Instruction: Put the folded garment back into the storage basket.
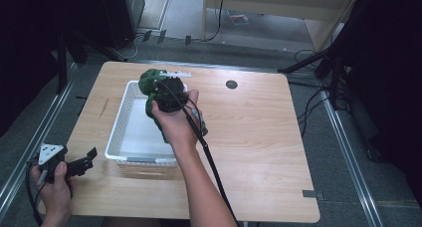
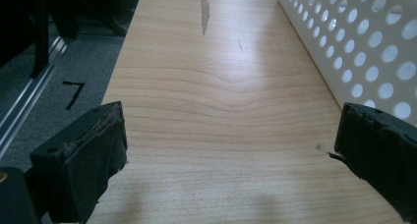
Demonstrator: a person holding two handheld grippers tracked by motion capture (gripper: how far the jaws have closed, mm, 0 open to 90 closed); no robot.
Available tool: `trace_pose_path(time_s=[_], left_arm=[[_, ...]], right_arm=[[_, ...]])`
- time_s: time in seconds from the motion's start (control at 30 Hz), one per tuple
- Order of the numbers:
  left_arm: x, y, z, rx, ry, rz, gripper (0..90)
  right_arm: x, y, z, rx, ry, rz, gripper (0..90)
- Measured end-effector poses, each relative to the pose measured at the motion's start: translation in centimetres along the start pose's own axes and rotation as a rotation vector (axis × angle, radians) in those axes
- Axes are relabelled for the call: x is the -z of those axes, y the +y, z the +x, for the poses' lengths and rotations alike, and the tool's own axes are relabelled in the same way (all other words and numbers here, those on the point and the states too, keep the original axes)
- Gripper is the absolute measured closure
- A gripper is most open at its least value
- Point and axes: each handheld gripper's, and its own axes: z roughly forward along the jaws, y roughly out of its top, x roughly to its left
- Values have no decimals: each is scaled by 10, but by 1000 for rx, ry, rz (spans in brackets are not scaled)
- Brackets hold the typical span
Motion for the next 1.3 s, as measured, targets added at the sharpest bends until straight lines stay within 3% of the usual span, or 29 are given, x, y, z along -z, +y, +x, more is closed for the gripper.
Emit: trace_pose_path(time_s=[0.57,0.83,1.13,1.3], left_arm=[[0,0,1,8,-1,1,2],[0,0,1,8,2,0,2],[0,0,0,7,6,0,2],[0,0,1,10,1,4,2]], right_arm=[[-34,-20,14,-6,15,17,771],[-62,-40,10,0,-25,53,756],[-87,-57,5,-13,-56,58,720],[-96,-62,4,-33,-64,82,646]])
